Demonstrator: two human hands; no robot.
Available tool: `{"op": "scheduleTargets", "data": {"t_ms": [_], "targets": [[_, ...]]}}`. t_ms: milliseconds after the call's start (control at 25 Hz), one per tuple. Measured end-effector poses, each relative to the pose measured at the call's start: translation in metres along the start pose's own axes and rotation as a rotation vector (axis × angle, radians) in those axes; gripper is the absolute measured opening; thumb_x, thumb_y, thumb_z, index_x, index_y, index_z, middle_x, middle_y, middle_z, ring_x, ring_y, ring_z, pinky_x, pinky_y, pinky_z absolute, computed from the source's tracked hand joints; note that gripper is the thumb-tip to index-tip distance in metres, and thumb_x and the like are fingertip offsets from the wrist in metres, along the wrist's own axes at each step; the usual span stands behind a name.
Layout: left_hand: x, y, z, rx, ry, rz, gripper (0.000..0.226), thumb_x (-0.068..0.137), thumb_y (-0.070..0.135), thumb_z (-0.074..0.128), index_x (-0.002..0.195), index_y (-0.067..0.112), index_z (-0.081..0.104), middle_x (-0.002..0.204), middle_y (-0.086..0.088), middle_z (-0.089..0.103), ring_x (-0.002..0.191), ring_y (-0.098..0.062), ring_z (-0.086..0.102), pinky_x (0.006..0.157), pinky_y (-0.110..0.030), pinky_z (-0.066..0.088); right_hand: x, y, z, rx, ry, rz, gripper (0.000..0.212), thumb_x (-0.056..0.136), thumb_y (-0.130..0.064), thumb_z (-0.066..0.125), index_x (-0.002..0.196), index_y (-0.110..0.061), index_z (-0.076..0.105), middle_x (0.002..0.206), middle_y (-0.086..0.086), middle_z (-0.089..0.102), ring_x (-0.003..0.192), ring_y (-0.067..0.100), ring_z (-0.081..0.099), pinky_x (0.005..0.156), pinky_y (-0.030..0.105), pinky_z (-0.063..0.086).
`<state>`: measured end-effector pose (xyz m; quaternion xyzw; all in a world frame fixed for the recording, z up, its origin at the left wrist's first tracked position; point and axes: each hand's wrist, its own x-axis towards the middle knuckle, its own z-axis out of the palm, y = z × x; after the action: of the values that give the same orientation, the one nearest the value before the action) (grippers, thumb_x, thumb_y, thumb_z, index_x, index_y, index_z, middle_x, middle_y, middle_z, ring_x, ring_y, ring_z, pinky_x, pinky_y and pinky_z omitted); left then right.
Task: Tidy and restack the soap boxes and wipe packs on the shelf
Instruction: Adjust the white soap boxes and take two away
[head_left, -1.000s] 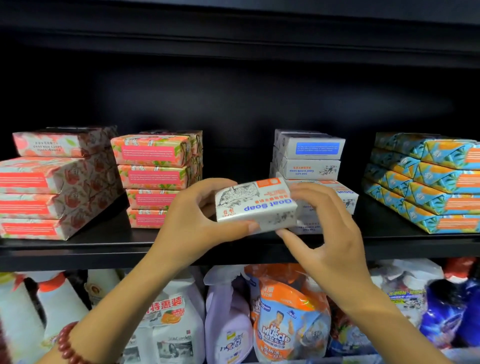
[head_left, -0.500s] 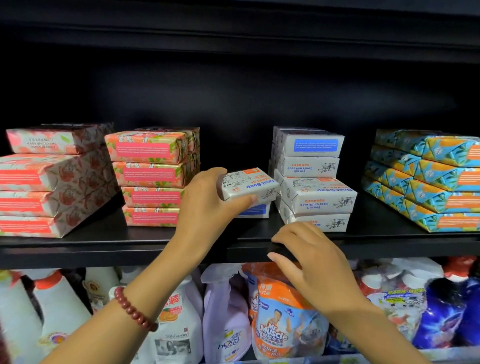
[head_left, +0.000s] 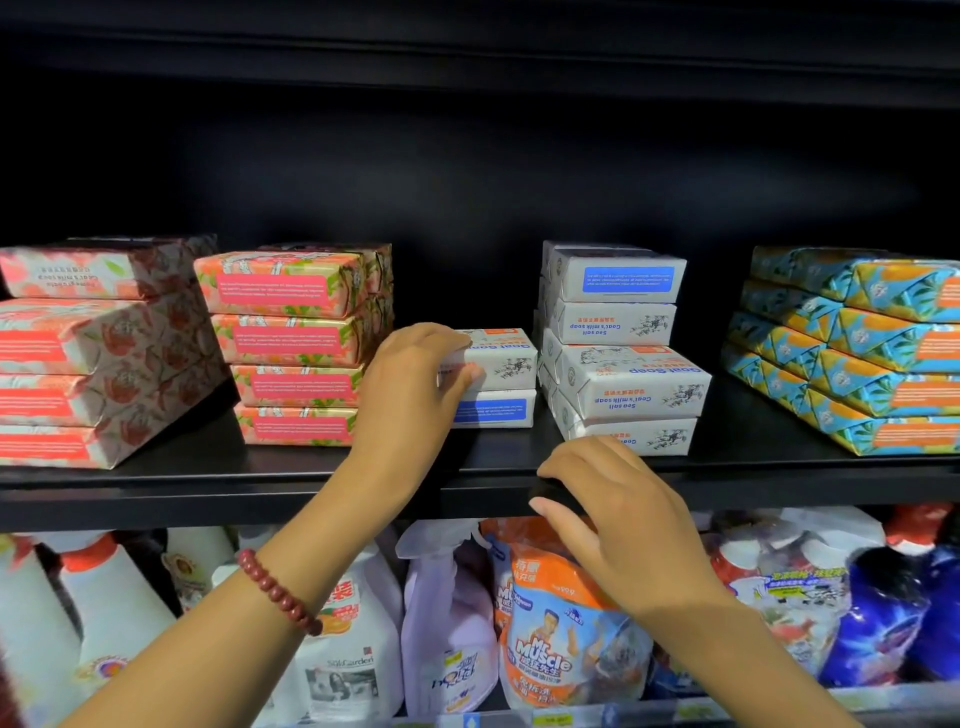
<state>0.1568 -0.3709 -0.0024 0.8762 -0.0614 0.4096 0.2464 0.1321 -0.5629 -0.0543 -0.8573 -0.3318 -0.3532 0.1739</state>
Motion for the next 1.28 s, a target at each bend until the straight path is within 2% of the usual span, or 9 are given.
{"op": "scheduleTargets", "data": {"t_ms": [120, 240, 480, 640, 800, 920, 1040, 1120, 1280], "targets": [[-0.009, 0.003, -0.005, -0.004, 0.032, 0.044, 0.035, 0.087, 0.02, 0.067, 0.119, 0.009, 0.063, 0.124, -0.006, 0.059, 0.118, -0.019, 0.05, 0.097, -0.024, 0.034, 0.002, 0.005, -0.008, 0.098, 0.109, 0.008, 0.02, 0.078, -0.023, 0.07, 0.093, -0.01, 0.068, 0.093, -0.001, 0.065, 0.088, 0.018, 0.061, 0.074, 0.026, 0.049], [-0.028, 0.008, -0.009, -0.075, 0.075, 0.133, 0.024, 0.083, 0.026, 0.069, 0.1, 0.01, 0.068, 0.104, -0.001, 0.067, 0.1, -0.019, 0.06, 0.085, -0.032, 0.047, 0.014, 0.022, -0.026, 0.079, 0.36, -0.013, 0.029, 0.078, -0.019, 0.07, 0.103, -0.004, 0.065, 0.103, 0.005, 0.063, 0.101, 0.018, 0.055, 0.092, 0.021, 0.04], [-0.043, 0.009, -0.001, 0.038, -0.235, 0.113, 0.024, 0.087, 0.042, 0.058, 0.084, 0.024, 0.073, 0.084, 0.011, 0.07, 0.083, -0.012, 0.06, 0.07, -0.031, 0.046, 0.032, 0.06, -0.035, -0.096, 0.032, 0.092, 0.062, 0.07, -0.034, 0.078, 0.121, -0.004, 0.056, 0.122, 0.01, 0.059, 0.115, 0.028, 0.053, 0.097, 0.036, 0.04], [-0.042, 0.008, 0.002, 0.038, -0.229, 0.106, 0.029, 0.087, 0.05, 0.056, 0.082, 0.027, 0.073, 0.082, 0.014, 0.07, 0.08, -0.006, 0.059, 0.067, -0.027, 0.046, 0.028, 0.057, -0.032, -0.117, 0.18, 0.004, 0.042, 0.07, -0.014, 0.077, 0.108, -0.003, 0.061, 0.107, 0.011, 0.064, 0.103, 0.026, 0.053, 0.087, 0.03, 0.037], [-0.033, 0.017, -0.009, -0.476, -0.091, -0.133, 0.039, 0.084, 0.053, 0.059, 0.069, 0.02, 0.073, 0.063, 0.011, 0.069, 0.06, -0.002, 0.064, 0.058, -0.015, 0.046, 0.021, 0.041, -0.028, -0.154, 0.364, -0.204, 0.028, 0.08, -0.009, 0.058, 0.104, 0.003, 0.066, 0.105, 0.016, 0.066, 0.102, 0.026, 0.053, 0.089, 0.032, 0.038], [-0.022, 0.029, -0.023, -0.748, -0.27, -0.33, 0.052, 0.074, 0.065, 0.061, 0.061, 0.016, 0.073, 0.056, -0.002, 0.069, 0.051, -0.012, 0.065, 0.056, -0.019, 0.053, 0.024, 0.025, -0.027, -0.196, 0.493, -0.352, 0.022, 0.078, 0.001, 0.065, 0.099, 0.006, 0.068, 0.102, 0.019, 0.067, 0.1, 0.03, 0.059, 0.084, 0.04, 0.046], [-0.023, 0.038, -0.027, -0.895, -0.463, -0.399, 0.046, 0.061, 0.05, 0.079, 0.072, 0.006, 0.074, 0.062, -0.007, 0.07, 0.055, -0.015, 0.066, 0.057, -0.027, 0.055, 0.03, 0.014, -0.024, -0.198, 0.563, -0.445, 0.02, 0.084, -0.003, 0.066, 0.103, 0.001, 0.064, 0.1, 0.02, 0.068, 0.097, 0.034, 0.063, 0.08, 0.041, 0.049], [-0.027, 0.036, -0.027, -1.018, -0.408, -0.416, 0.043, 0.061, 0.029, 0.079, 0.086, -0.004, 0.071, 0.075, -0.011, 0.074, 0.066, -0.018, 0.07, 0.056, -0.026, 0.055, 0.031, 0.011, -0.022, -0.171, 0.542, -0.457, 0.024, 0.085, -0.005, 0.065, 0.108, -0.003, 0.057, 0.102, 0.019, 0.067, 0.101, 0.031, 0.06, 0.083, 0.041, 0.049], [-0.026, 0.029, -0.033, -0.973, -0.223, -0.296, 0.033, 0.06, 0.016, 0.085, 0.089, 0.009, 0.073, 0.085, -0.008, 0.075, 0.079, -0.023, 0.072, 0.068, -0.034, 0.06, 0.027, 0.011, -0.033, -0.034, 0.381, -0.351, 0.044, 0.083, -0.029, 0.068, 0.118, -0.006, 0.053, 0.117, 0.013, 0.059, 0.115, 0.025, 0.049, 0.099, 0.037, 0.041]]}}
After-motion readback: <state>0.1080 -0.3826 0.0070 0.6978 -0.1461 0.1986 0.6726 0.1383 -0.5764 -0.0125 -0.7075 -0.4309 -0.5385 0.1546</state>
